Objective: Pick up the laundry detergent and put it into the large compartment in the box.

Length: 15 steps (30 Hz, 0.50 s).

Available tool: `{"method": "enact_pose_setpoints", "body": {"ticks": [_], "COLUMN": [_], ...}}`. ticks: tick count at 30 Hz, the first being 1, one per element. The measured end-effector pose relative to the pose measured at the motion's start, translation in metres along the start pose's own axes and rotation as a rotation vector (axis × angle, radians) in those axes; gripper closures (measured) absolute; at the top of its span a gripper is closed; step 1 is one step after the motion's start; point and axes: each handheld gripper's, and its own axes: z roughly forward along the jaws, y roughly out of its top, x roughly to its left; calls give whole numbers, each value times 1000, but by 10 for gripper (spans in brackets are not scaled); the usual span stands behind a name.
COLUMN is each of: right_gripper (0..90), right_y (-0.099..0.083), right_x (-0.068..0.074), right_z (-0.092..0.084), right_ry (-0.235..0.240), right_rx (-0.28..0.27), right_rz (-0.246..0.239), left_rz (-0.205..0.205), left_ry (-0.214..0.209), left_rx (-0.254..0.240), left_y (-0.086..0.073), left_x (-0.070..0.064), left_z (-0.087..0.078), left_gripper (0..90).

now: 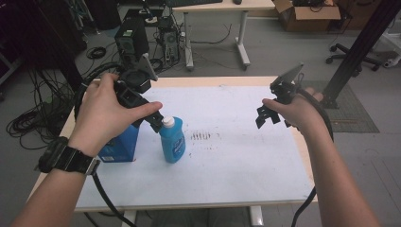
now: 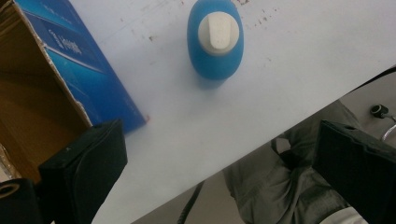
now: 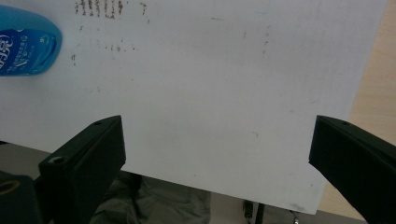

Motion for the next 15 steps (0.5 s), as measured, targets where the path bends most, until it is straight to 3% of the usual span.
{"method": "enact_pose_setpoints", "body": {"ticks": [15], "right_gripper": [37], "right_y": [1], "right_x": [1], "right_z": [3], "right_ry": [4], "right_rx": [6], "right_rz": [-6], "left_rz": [2], "left_ry": [-1], "left_rx": [9], "left_y": [11], "left_x": [0], "left_z": [6], "left_gripper": [36]}}
